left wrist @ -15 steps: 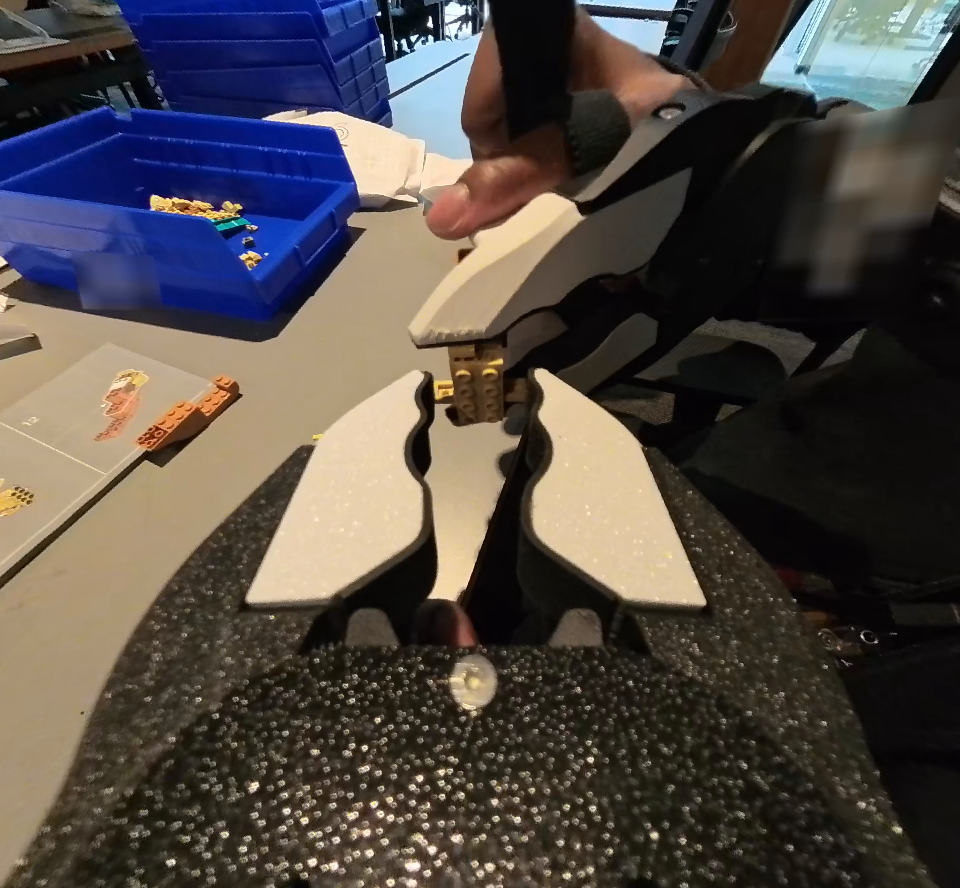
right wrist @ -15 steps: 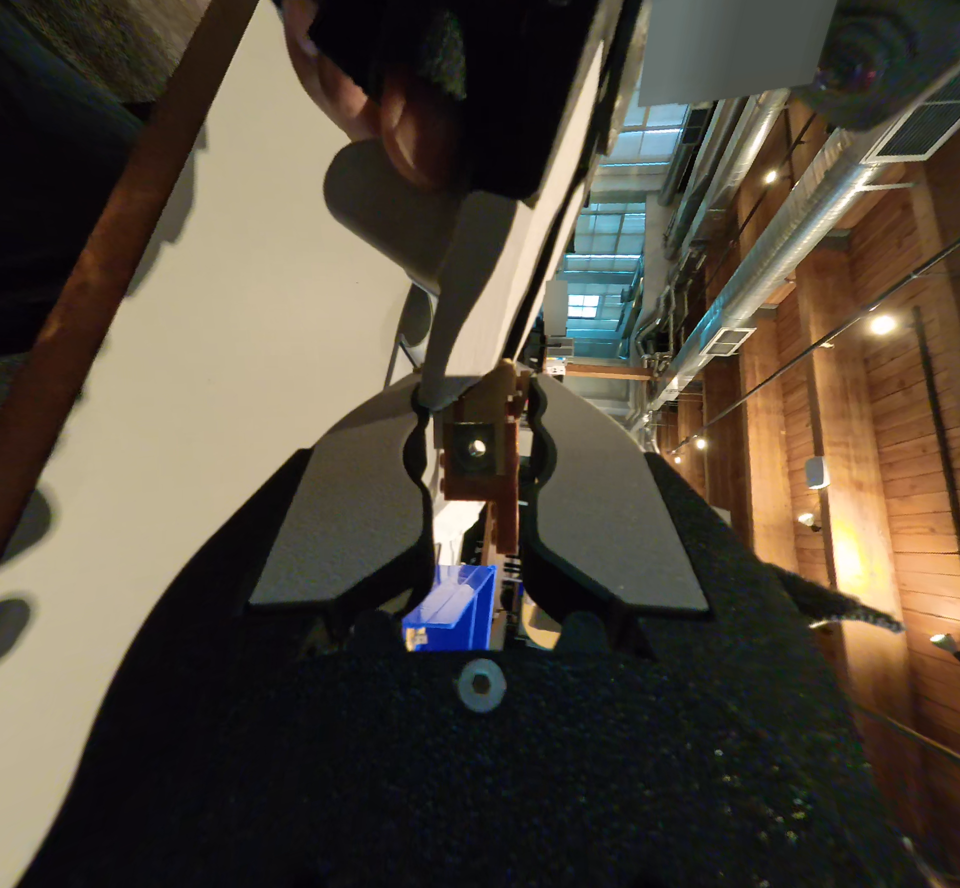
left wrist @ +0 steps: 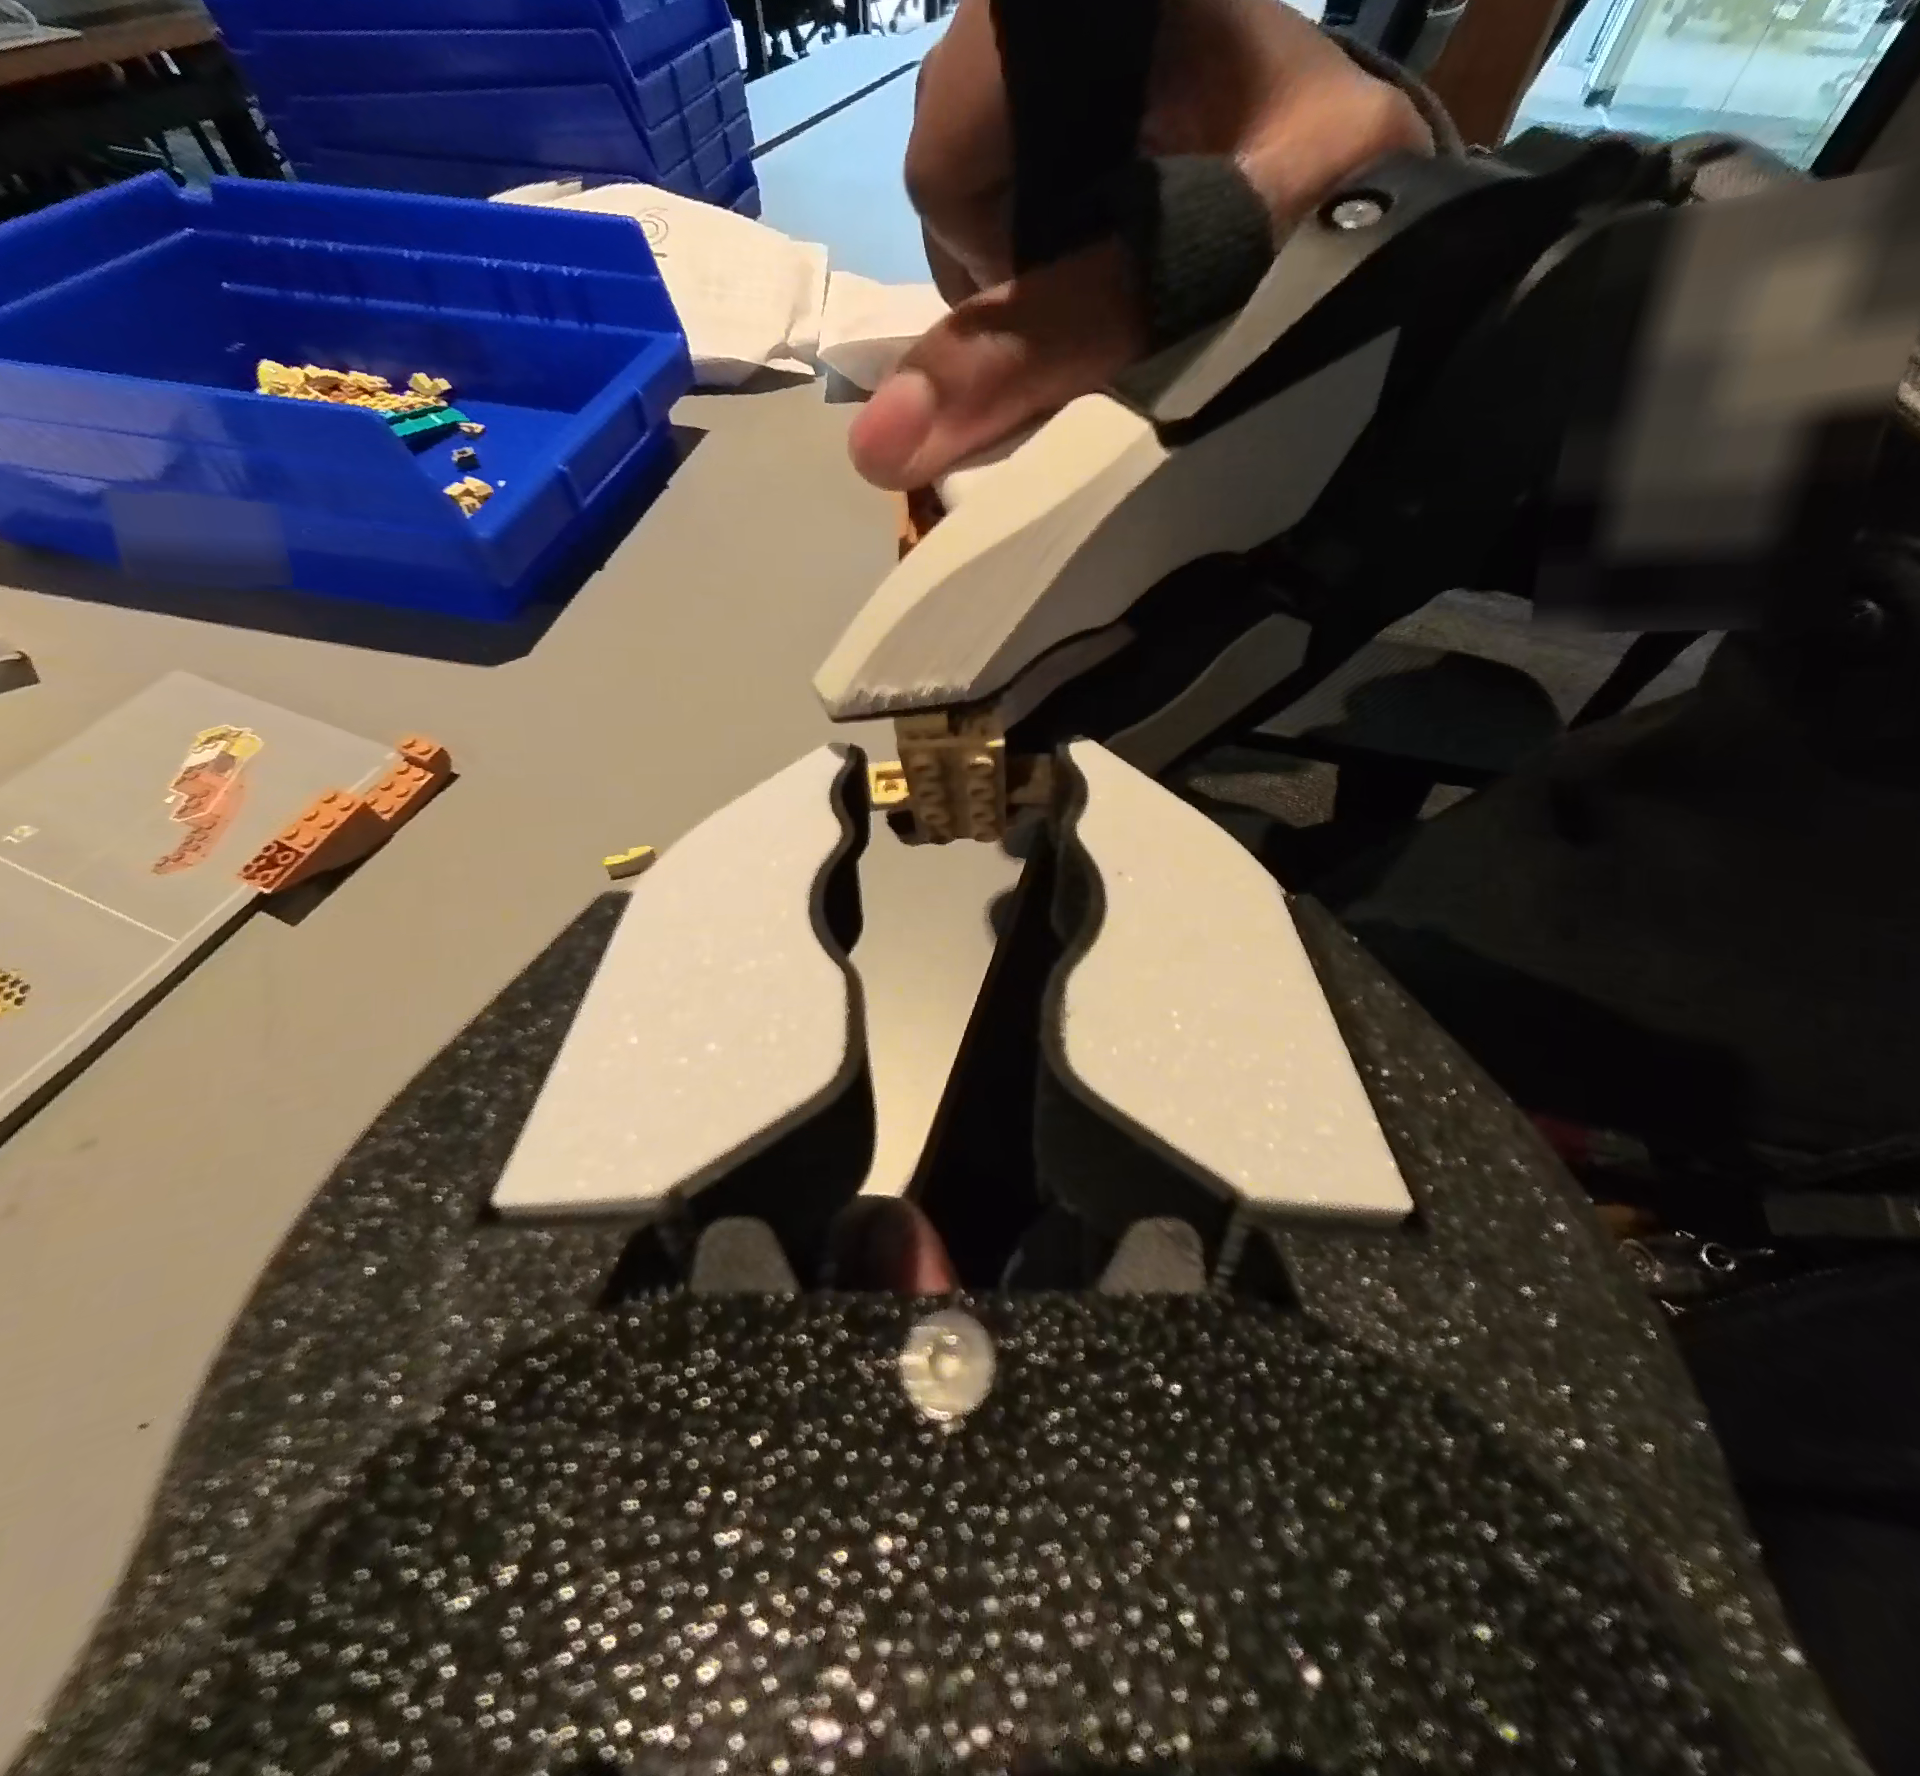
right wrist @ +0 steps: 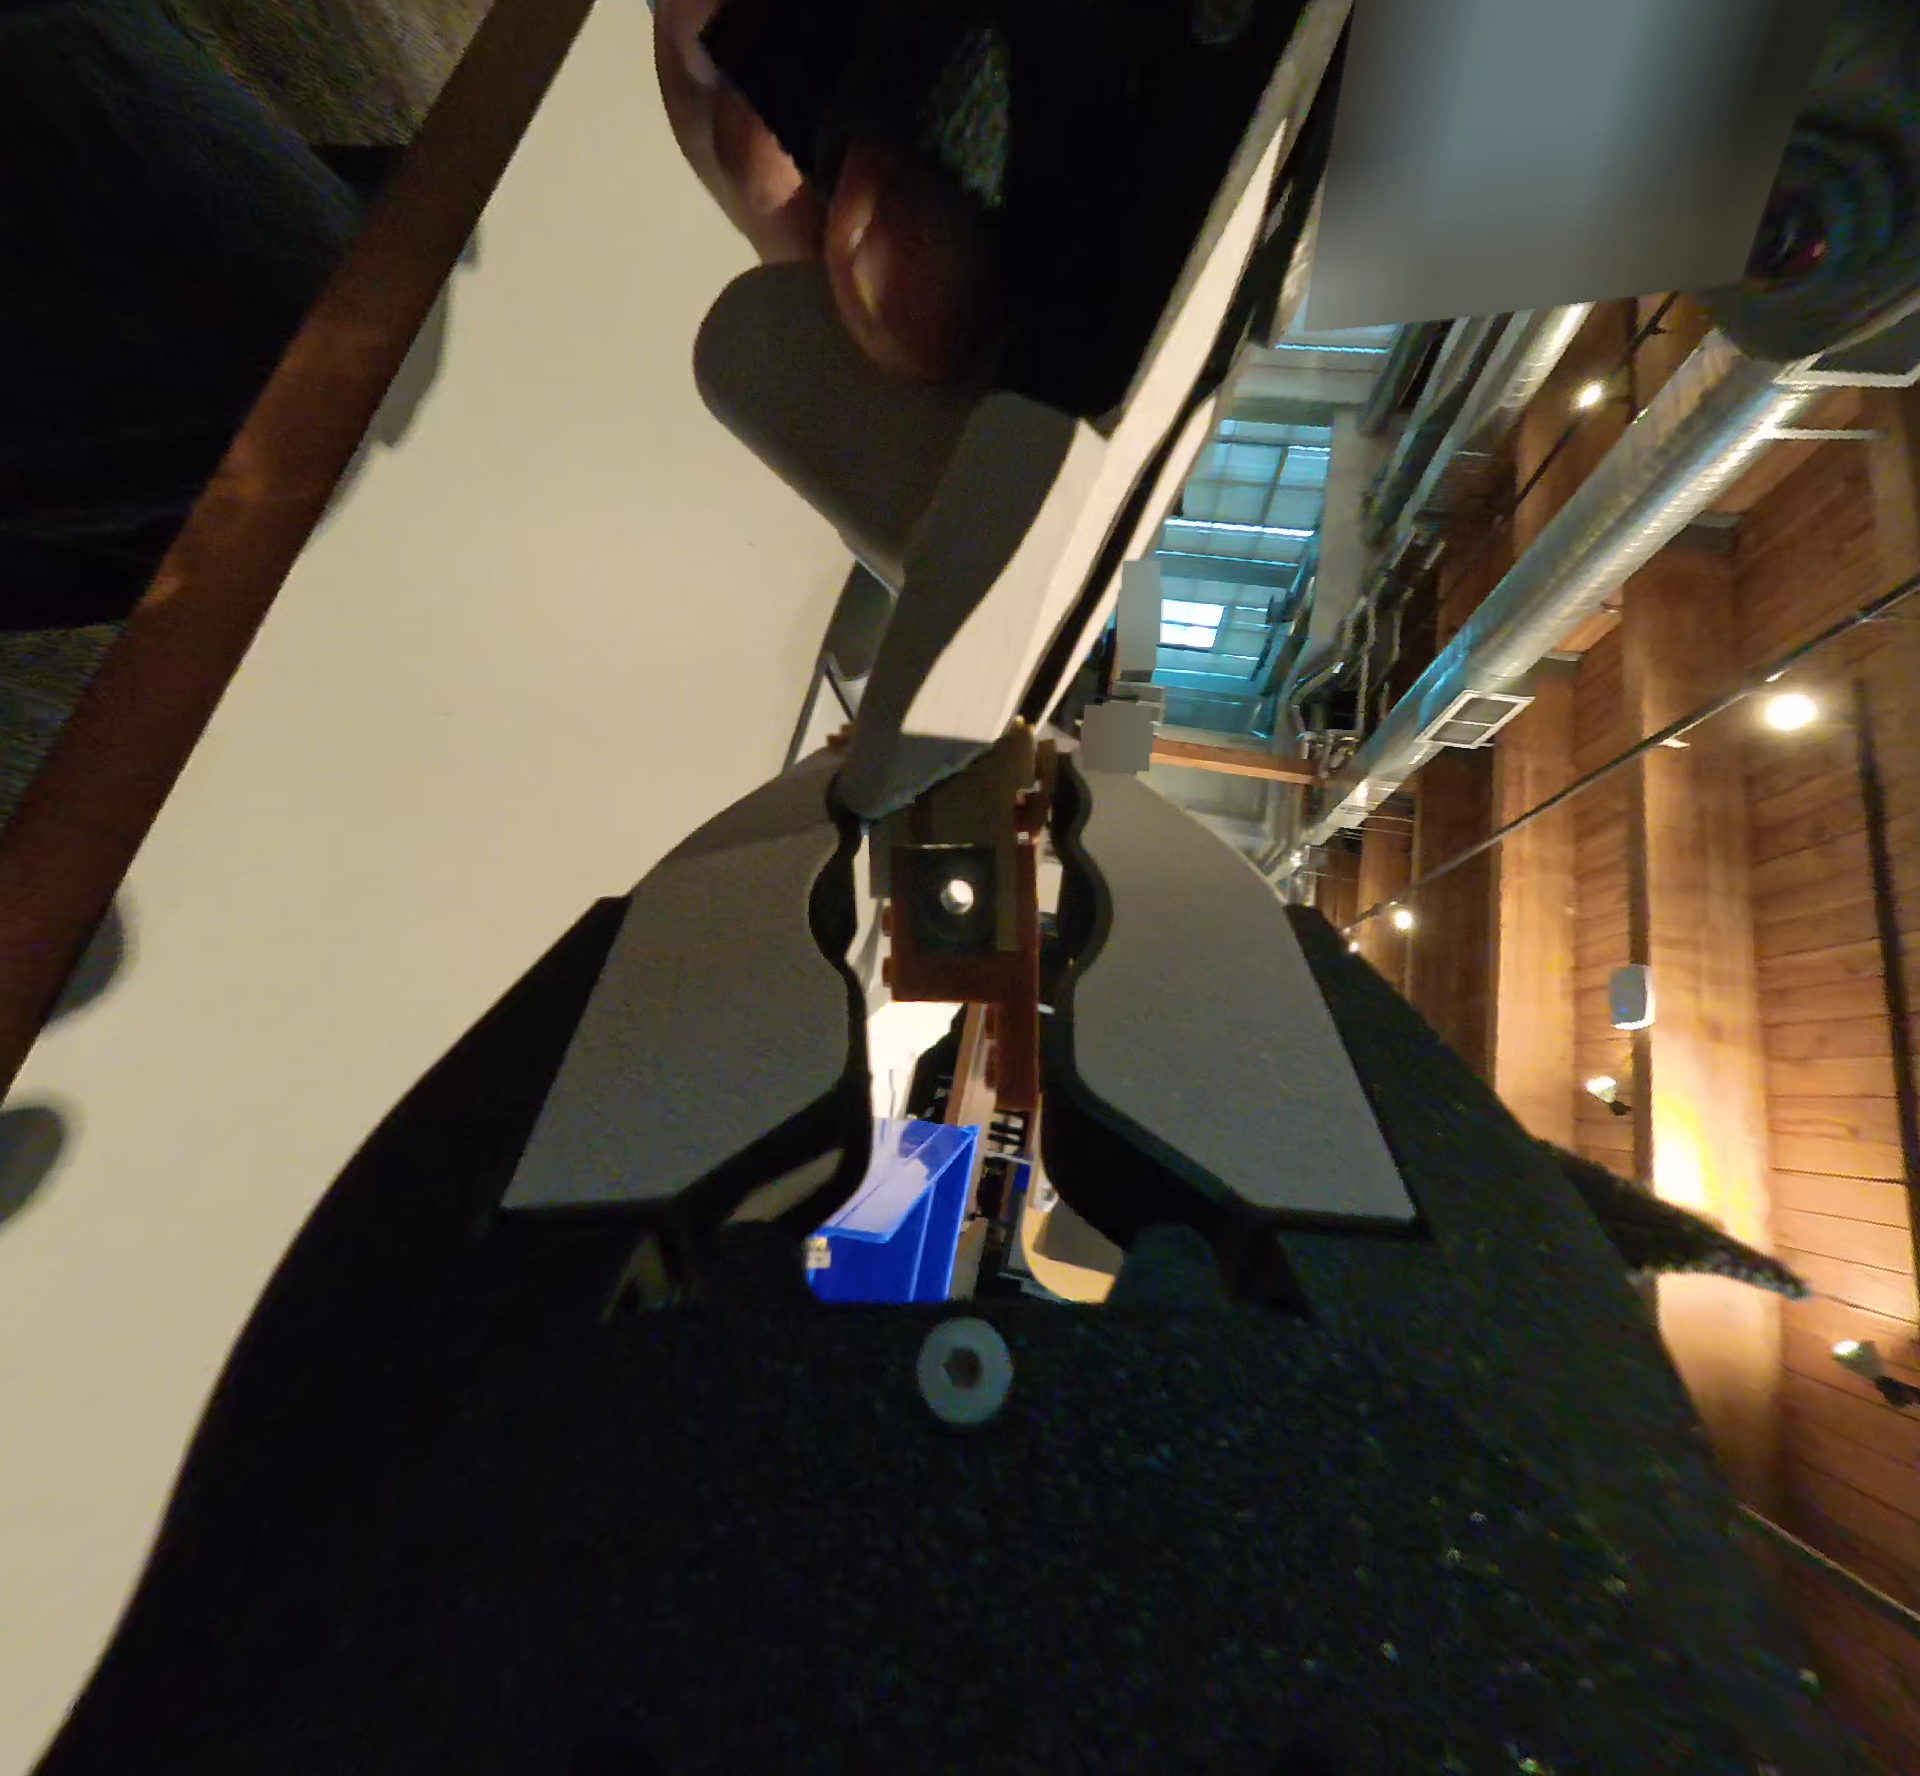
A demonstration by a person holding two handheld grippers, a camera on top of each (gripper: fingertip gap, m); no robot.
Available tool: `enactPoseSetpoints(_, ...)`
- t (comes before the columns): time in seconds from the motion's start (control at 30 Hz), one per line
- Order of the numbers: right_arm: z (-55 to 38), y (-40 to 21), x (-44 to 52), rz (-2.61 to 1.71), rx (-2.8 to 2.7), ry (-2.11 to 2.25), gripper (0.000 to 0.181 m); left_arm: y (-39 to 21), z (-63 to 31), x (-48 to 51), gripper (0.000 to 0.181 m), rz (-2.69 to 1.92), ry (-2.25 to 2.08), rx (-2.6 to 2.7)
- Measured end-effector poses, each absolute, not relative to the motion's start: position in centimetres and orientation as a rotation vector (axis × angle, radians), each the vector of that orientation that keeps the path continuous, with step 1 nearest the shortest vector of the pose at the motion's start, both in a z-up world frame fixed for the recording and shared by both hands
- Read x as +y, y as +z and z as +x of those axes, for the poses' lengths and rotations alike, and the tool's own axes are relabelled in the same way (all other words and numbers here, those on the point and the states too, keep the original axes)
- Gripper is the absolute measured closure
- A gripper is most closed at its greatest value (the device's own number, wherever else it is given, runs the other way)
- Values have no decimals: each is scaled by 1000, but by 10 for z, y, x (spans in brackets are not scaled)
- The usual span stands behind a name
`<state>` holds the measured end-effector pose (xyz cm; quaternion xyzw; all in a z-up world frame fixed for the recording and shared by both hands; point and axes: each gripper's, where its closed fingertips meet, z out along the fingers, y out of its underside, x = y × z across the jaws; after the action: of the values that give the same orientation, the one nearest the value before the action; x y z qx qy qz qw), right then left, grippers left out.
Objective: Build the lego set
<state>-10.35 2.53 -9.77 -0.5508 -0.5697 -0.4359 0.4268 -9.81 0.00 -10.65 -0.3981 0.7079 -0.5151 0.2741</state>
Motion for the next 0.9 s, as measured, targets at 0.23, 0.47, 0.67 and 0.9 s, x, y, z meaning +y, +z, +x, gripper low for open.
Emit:
enactPoseSetpoints(0.23,-102,-99,26,-1383,-1405,-1103,147,-108,-97,1,148,-1075,-1385,1900)
enactPoseSetpoints(0.47,-97,-105,39,-1316,-1329,-1199,147,-116,-92,12,148,-1107,-1357,1857)
enactPoseSetpoints(0.67,-82,-118,52,-1318,-1218,-1147,131,-134,-75,28,148,-1169,-1356,1807)
enactPoseSetpoints(0.9,-57,-136,73,-1354,-1121,-1026,124,-160,-50,62,148,-1263,-1335,1712)
